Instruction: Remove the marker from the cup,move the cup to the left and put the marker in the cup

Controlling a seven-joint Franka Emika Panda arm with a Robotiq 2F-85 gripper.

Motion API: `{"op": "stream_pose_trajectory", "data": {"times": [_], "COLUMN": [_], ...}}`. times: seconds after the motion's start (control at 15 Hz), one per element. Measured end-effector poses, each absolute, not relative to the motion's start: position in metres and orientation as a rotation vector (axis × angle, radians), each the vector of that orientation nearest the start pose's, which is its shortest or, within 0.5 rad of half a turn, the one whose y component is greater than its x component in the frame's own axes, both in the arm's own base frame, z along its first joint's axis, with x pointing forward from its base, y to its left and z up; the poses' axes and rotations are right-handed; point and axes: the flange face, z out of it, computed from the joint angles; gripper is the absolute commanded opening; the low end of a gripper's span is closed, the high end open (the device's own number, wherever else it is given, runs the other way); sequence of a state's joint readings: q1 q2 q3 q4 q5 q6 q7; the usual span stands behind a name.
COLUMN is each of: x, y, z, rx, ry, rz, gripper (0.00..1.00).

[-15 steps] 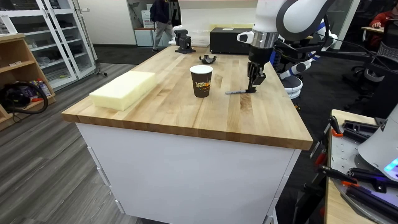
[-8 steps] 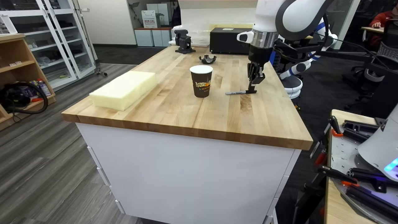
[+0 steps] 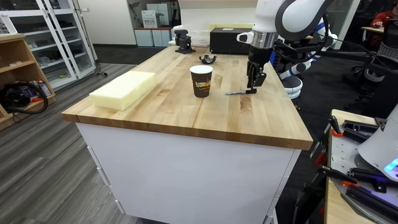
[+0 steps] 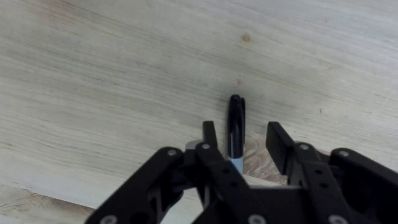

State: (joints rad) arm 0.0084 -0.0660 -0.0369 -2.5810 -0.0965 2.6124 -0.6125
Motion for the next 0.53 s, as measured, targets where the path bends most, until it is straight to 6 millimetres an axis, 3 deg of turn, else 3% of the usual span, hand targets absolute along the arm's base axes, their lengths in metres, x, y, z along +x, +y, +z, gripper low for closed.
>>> {"op": "stream_pose_trajectory", "data": {"times": [0.2, 0.33, 0.4, 0.47, 0.53], "x": [0.451, 0.451, 0.450, 0.450, 0.450], "y": [-0.011, -0.010, -0.010, -0.010, -0.010], "z": [0.291, 0.288, 0.286, 0.283, 0.281], "rx": [-3.040, -3.034, -3.029, -3.023, -3.018], "ry": [-1.042, -1.028, -1.022, -1.016, -1.012], "rz": [-0.117, -0.110, -0.104, -0.098, -0.092], "gripper": [0.96, 1.00, 0.89, 0.70, 0.70]}}
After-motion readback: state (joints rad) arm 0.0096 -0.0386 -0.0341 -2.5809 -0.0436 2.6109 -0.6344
